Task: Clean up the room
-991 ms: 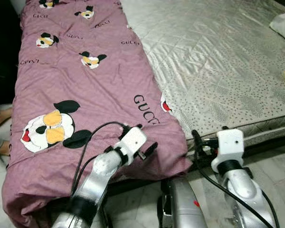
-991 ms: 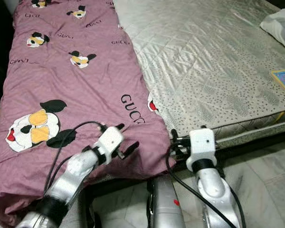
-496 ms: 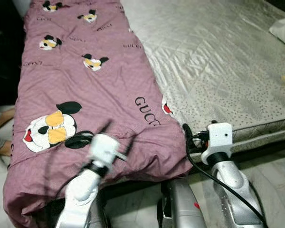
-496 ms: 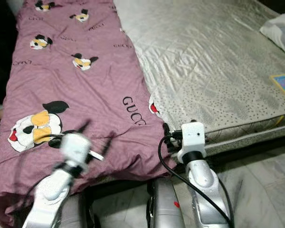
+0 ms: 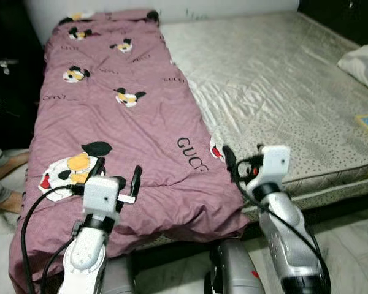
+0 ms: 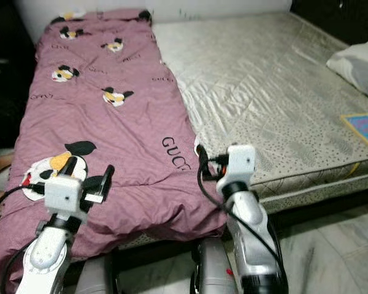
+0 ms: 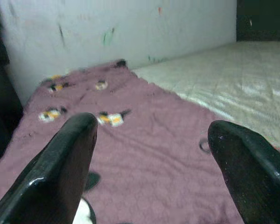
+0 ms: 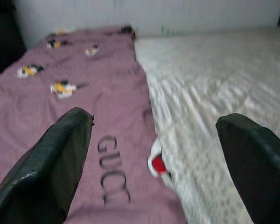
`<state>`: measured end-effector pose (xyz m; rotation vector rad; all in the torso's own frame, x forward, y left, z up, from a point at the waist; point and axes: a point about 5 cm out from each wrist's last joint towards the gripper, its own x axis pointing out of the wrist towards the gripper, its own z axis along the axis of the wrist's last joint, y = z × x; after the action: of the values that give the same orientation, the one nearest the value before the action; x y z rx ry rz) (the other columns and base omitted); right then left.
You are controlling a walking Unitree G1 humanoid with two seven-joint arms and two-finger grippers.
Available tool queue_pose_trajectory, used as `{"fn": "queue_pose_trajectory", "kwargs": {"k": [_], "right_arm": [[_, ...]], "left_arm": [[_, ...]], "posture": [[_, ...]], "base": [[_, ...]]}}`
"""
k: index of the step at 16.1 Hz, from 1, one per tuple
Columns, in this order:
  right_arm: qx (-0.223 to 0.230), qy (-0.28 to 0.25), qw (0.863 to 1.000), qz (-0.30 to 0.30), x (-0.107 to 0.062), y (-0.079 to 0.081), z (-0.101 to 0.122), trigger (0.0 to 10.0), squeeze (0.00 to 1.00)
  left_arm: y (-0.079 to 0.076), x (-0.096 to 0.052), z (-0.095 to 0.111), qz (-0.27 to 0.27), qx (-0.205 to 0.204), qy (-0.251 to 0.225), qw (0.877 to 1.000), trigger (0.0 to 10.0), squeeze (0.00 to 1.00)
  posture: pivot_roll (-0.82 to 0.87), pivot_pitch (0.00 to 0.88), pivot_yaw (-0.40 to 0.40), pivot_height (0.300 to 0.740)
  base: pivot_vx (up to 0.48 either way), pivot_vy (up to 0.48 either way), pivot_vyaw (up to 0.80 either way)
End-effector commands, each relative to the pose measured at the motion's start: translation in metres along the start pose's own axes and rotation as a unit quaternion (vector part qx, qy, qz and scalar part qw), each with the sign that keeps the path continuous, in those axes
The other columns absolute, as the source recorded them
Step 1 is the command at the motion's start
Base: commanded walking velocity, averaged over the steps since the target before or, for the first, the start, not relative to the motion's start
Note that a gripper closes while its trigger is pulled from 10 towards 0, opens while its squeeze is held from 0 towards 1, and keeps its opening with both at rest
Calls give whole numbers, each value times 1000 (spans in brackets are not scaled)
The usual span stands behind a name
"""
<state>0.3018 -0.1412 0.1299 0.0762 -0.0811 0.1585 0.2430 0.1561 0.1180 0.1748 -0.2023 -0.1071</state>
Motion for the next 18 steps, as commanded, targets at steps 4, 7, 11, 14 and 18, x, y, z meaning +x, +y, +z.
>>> {"fn": "queue_pose_trajectory", "kwargs": {"k": [4, 7, 11, 14, 18], "right_arm": [[7, -18, 1000, -11, 7, -8, 3, 10000, 0], [13, -30, 999, -3, 13, -1, 6, 10000, 0], [13, -36, 999, -3, 19, -1, 3, 10000, 0], [11, -37, 999, -3, 18, 1, 1, 10000, 0], [4, 4, 999, -43, -4, 2, -23, 10000, 0]], "left_arm": [[9, 15, 1, 15, 7, -17, 1000, 10000, 0], [7, 20, 2, 15, 7, -23, 1000, 10000, 0], [8, 26, -5, 23, 7, -24, 999, 10000, 0], [5, 26, -8, 15, 10, -20, 1000, 10000, 0], [4, 15, -19, 3, 24, -3, 1000, 10000, 0]], "posture": [[13, 0, 10, 609], [10, 0, 15, 642], [8, 0, 18, 691], [6, 0, 29, 725], [10, 0, 28, 740]], "base": [[0, 0, 0], [0, 0, 0], [0, 0, 0], [0, 0, 0], [0, 0, 0]]}}
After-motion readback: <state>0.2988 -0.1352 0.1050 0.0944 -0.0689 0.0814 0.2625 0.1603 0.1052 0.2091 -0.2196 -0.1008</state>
